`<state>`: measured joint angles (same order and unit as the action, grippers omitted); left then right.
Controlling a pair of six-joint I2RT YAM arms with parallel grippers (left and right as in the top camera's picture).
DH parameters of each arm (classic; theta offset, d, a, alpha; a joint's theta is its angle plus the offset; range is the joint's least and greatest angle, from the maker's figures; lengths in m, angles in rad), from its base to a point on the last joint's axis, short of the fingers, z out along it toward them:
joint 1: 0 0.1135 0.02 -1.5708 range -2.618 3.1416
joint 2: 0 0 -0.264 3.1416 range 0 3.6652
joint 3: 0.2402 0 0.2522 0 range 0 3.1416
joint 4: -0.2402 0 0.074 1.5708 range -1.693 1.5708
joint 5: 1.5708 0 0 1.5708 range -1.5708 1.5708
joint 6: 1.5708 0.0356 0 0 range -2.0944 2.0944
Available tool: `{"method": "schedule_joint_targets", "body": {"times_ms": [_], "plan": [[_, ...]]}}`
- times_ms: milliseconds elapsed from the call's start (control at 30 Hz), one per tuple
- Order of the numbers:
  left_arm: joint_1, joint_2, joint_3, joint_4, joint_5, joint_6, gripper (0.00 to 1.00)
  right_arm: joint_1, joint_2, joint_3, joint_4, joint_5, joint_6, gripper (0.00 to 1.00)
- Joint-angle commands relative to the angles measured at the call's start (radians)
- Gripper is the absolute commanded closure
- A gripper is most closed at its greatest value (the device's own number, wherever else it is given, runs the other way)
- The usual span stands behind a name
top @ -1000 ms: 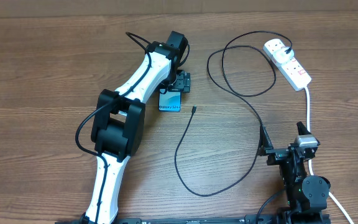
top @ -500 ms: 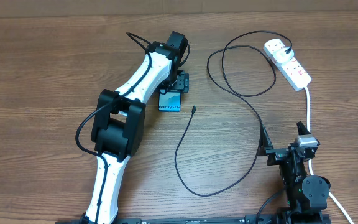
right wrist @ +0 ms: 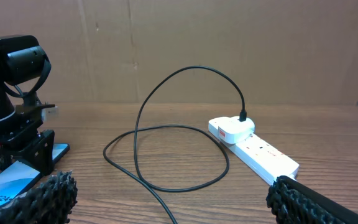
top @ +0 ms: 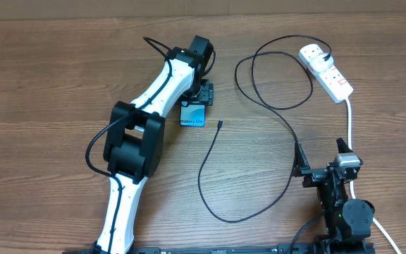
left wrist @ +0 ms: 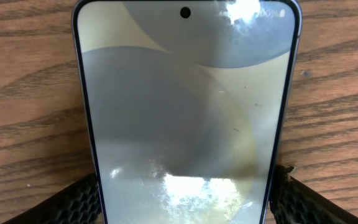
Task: Plug charger to phone and switch on socket
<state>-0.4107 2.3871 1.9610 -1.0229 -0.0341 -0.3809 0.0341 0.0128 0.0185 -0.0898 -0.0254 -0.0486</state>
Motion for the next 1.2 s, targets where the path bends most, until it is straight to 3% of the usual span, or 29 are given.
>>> {"method": "schedule_joint_targets", "body": {"times_ms": [0,533,933,1067,1167], "plan": [[0.001,0.029,0.003,-0.009,-0.028,0.022,0.20,0.006,-0.010,-0.010,0.006,0.005,-0.002,0.00],[0.001,0.029,0.003,-0.009,-0.028,0.023,0.21,0.006,-0.010,-0.010,0.006,0.005,-0.002,0.00],[0.001,0.029,0.003,-0.010,-0.027,0.022,0.28,0.006,-0.010,-0.010,0.006,0.005,-0.002,0.00],[0.001,0.029,0.003,-0.012,-0.016,0.019,0.39,0.006,-0.010,-0.010,0.006,0.005,-0.002,0.00],[0.001,0.029,0.003,-0.016,-0.017,0.014,0.40,0.006,-0.010,-0.010,0.006,0.005,-0.002,0.00]]}}
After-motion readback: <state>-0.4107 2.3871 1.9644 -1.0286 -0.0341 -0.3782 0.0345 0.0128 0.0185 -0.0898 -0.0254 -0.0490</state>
